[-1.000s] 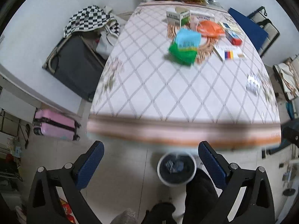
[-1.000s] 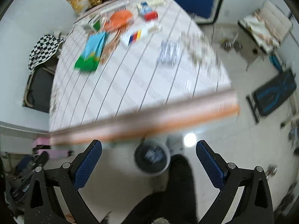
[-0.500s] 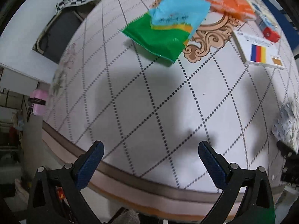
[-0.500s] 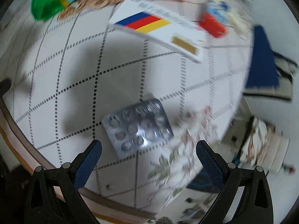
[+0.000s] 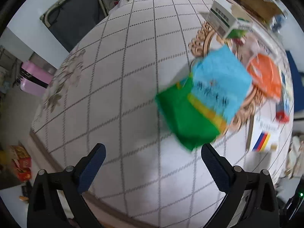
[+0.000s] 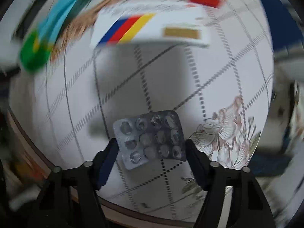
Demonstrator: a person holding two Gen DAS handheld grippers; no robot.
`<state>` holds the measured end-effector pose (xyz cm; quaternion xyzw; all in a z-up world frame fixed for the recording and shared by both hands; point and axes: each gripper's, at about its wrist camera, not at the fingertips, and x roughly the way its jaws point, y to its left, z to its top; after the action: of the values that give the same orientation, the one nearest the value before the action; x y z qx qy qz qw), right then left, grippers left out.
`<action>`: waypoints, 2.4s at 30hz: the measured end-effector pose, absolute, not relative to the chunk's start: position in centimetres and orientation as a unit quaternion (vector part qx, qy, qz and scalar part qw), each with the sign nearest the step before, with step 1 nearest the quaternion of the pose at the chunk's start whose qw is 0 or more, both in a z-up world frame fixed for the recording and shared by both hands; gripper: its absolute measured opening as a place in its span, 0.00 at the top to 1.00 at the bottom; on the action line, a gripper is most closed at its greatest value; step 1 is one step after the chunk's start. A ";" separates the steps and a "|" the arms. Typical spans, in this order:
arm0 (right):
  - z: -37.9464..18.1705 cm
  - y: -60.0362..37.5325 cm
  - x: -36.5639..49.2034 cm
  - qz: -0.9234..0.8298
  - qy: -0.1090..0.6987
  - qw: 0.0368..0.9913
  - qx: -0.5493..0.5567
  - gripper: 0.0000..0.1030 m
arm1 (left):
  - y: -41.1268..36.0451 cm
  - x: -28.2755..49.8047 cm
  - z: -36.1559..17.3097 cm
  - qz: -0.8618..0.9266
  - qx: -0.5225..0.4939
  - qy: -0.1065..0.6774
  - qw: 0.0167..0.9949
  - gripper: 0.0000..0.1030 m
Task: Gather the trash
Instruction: 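Grasp the blue-green rice bag with the left tool while the right tool grasps the blister pack, then carry both items over the trash bin and open both tools to drop them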
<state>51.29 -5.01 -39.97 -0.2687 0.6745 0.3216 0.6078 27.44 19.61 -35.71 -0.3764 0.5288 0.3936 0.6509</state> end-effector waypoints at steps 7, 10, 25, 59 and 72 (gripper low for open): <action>-40.4 -5.9 55.2 0.268 0.708 0.634 -0.161 0.33 | 18.7 32.9 -32.5 0.328 -0.218 0.559 0.729 0.01; -39.7 -5.3 56.5 0.261 0.705 0.644 -0.144 0.33 | 19.1 36.2 -34.5 0.253 -0.160 0.619 0.726 0.01; -37.1 -2.7 59.4 0.248 0.703 0.656 -0.117 0.31 | 18.5 37.4 -37.8 0.219 -0.173 0.660 0.698 0.24; -30.8 -18.2 20.2 0.252 0.662 0.706 0.001 0.31 | 3.0 4.3 -29.0 0.148 -0.225 0.587 0.763 0.24; -51.5 -24.3 12.9 0.182 0.757 0.627 0.006 0.31 | -0.2 3.1 -53.8 0.091 -0.324 0.684 0.647 0.25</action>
<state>12.94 -24.27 -51.46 0.0061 0.7570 0.1821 0.6275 3.09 -0.21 -53.83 -0.3236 0.6844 0.0908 0.6470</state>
